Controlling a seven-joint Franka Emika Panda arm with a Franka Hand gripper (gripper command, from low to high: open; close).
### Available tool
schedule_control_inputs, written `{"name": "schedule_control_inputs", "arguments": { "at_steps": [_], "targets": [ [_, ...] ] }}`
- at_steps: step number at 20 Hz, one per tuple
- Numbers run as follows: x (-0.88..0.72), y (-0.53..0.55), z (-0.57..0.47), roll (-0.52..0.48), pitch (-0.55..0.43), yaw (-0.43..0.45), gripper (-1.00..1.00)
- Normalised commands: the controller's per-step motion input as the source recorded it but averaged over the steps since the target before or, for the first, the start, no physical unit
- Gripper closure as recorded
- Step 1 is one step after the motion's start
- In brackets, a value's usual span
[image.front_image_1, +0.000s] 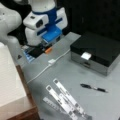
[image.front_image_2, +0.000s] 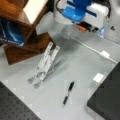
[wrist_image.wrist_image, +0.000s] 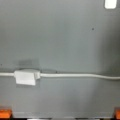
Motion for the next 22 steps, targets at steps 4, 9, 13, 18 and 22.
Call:
{"name": "schedule_control_inputs", "arguments": {
  "at_steps": [4, 9, 13, 18, 22],
  "targets": [
    [0.03, 0.02, 0.03, -0.256, 0.554, 0.365, -1.00],
    [0.28, -0.02, 0.09, -0.332, 0.486, 0.258, -1.00],
    [0.48, -0.10, 0.13, -0.278, 0.308, 0.186, -1.00],
    [0.47, -0.05, 0.38, -0.335, 0.307, 0.114, -1.00],
    [0.37, -0.09, 0.41, -0.609, 0.246, 0.220, -1.00]
  ]
}}
